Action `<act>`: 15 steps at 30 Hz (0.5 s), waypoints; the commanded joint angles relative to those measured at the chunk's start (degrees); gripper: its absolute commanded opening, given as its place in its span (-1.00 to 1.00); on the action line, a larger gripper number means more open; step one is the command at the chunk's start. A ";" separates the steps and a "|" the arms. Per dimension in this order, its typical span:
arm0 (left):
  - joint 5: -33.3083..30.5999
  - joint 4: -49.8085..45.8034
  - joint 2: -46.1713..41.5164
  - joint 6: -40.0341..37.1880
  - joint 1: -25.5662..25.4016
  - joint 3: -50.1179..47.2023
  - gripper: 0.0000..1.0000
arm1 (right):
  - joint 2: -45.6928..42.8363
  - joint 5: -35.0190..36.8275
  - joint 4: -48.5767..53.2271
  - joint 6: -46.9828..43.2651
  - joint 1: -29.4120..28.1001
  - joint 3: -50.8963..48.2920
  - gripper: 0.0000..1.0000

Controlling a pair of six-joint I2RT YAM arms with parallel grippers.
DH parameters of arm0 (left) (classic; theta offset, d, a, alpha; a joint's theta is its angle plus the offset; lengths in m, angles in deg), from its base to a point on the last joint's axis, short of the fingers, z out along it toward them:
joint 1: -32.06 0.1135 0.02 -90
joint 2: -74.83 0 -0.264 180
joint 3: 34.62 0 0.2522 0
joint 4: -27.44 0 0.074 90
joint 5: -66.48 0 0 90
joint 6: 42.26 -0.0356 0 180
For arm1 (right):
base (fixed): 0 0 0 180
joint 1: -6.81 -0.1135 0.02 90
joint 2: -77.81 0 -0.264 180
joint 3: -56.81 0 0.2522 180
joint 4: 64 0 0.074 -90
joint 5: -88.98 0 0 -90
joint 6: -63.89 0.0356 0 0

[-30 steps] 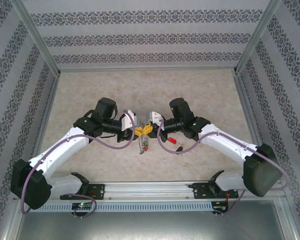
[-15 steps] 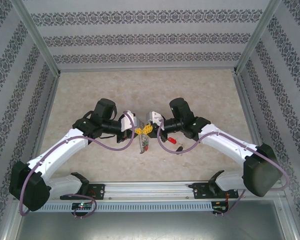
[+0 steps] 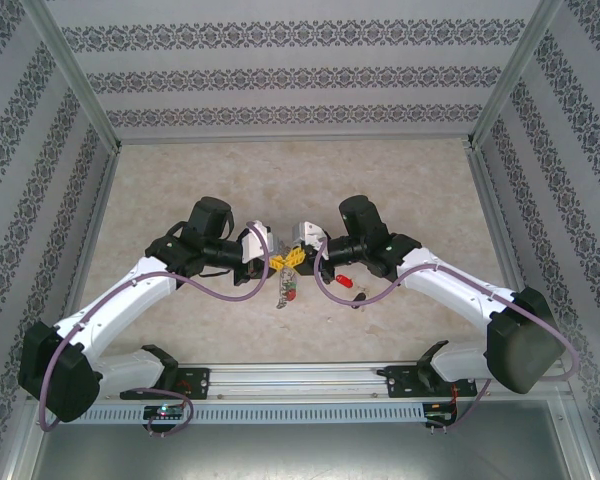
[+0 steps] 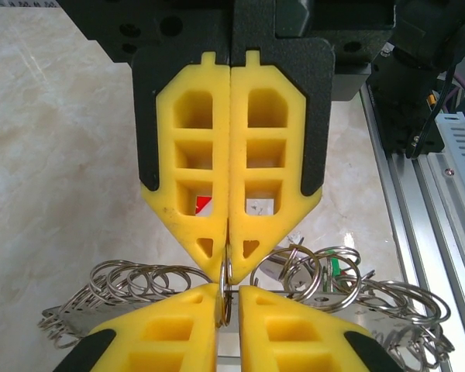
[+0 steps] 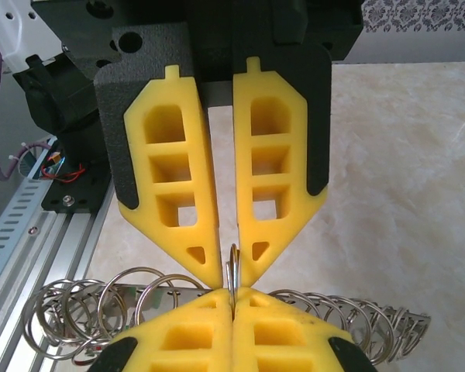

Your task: Put the keys on the keyring

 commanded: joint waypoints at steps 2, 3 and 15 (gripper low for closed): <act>1.73 -0.21 0.85 -1.30 -0.75 1.07 -0.70 | -0.43 -1.83 -2.78 0.73 -0.48 1.11 -1.00; 1.70 0.08 0.78 -1.20 -0.69 1.01 -0.70 | -0.29 -1.79 -2.78 0.92 -0.46 1.14 -1.00; 1.32 1.92 1.03 0.03 -0.66 1.24 -1.00 | 0.01 -1.11 -3.76 2.40 -0.84 1.19 -1.00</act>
